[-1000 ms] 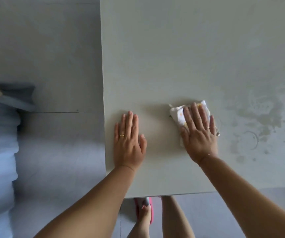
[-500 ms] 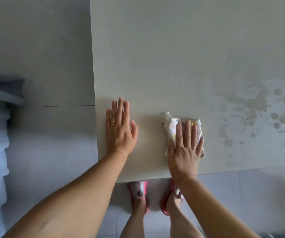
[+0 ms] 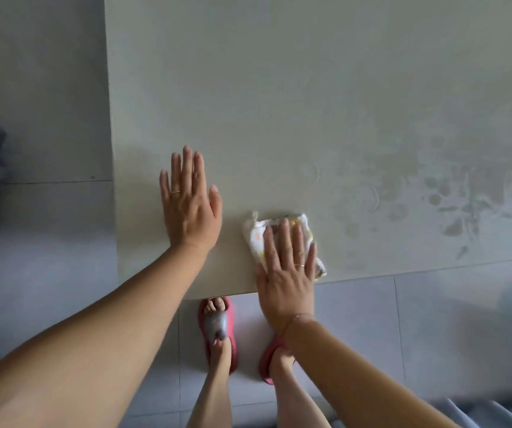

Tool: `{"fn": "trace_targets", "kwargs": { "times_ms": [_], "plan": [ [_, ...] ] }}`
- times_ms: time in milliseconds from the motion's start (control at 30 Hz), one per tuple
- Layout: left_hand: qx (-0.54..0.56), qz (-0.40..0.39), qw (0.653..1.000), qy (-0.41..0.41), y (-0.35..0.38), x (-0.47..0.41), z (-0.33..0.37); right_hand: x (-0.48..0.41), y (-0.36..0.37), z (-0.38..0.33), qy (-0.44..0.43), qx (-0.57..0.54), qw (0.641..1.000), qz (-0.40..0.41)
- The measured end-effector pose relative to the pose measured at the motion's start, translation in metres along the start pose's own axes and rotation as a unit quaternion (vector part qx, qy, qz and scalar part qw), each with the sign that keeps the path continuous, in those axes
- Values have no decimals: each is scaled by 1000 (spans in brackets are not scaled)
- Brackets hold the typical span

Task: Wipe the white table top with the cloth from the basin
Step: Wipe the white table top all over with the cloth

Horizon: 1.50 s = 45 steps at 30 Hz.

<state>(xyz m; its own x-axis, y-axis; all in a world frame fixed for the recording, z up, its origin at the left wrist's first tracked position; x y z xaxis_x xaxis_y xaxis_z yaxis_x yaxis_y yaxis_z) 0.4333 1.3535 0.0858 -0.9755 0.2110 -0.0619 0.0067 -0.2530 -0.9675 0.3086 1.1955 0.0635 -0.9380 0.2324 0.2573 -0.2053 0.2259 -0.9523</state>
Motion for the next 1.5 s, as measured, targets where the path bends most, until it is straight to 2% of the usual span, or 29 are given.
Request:
{"fn": "trace_targets", "kwargs": {
  "times_ms": [100,167,233,300,367,400,433,500,567,633,700,800,833,867,900,933,1000,1033,1067,1100,1167,1233,1267,1300,1333,1400,1467,1500],
  "plan": [
    [31,-16,999,5,17,-7,42,24,10,-21,-189,49,981,-16],
    [30,-38,999,1,28,-4,47,11,0,7,-253,74,965,-6],
    [12,-43,999,4,33,-1,45,-18,-19,54,-193,61,979,9],
    [1,-38,999,1,33,-1,45,-44,-34,96,-55,16,998,19],
    [-3,-29,1000,-1,32,-2,47,-42,-32,98,71,-19,997,27],
    [-4,-25,1000,-1,32,-2,47,-33,-25,83,91,-28,995,25],
    [-3,-22,1000,0,32,-2,47,-21,-18,58,64,-32,997,19],
    [-1,-20,1000,5,31,-3,47,5,-5,11,-73,5,997,2],
    [-3,-20,1000,8,30,-3,48,5,-4,6,-196,47,980,-4],
    [-3,-23,1000,7,31,-3,48,-18,-15,31,-224,53,973,1],
    [-3,-24,1000,1,31,-3,48,-56,-34,74,-130,25,991,20],
    [-3,-24,1000,-6,30,-2,48,-80,-42,111,90,-34,995,37],
    [-4,-24,1000,-4,31,-2,49,-75,-38,102,131,-44,990,41],
    [-5,-26,1000,-3,31,-2,49,-68,-32,81,128,-49,990,32],
    [-4,-29,1000,-3,32,-2,49,-59,-25,53,79,-46,996,21],
    [0,-33,999,-5,33,-1,49,-48,-18,26,-8,-31,999,9],
    [7,-34,999,-6,33,-1,48,-43,-18,4,-183,6,983,-1],
    [5,-30,1000,-4,31,-2,49,-55,-22,11,-227,20,974,1],
    [1,-27,1000,-3,30,-2,49,-74,-28,25,-230,30,973,7],
    [-5,-25,1000,-1,30,-2,50,-98,-36,46,-192,34,981,15],
    [-12,-29,1000,-2,30,-1,50,-149,-52,91,-28,8,999,26],
    [-13,-37,999,-6,31,-2,50,-166,-58,107,121,-38,991,36],
    [-14,-41,999,-7,32,-2,49,-161,-56,97,153,-46,986,38],
    [-15,-44,999,-7,32,-2,49,-152,-49,75,141,-46,988,32],
    [-16,-48,999,-6,32,-2,49,-139,-41,46,88,-40,995,18],
    [-15,-53,998,-3,32,-2,51,-109,-28,-1,-78,-7,997,-12],
    [-13,-57,998,2,31,-4,52,-112,-35,-3,-196,20,980,-12],
    [-14,-63,998,0,32,-4,51,-126,-40,10,-205,27,978,-4]
  ]
}}
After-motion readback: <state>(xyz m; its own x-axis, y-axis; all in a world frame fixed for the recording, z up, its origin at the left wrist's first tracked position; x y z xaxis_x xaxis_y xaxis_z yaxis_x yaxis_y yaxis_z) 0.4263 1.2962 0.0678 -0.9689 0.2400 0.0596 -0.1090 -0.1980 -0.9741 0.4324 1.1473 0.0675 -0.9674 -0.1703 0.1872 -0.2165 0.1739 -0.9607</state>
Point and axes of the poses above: each hand's wrist, its own x-axis away from the middle knuckle, its own y-axis out of the palm, z = x × y, the point moved 10 cm from there along -x, towards the middle knuckle, and after that the axes turned 14 degrees about y, right-handed, at the moved point
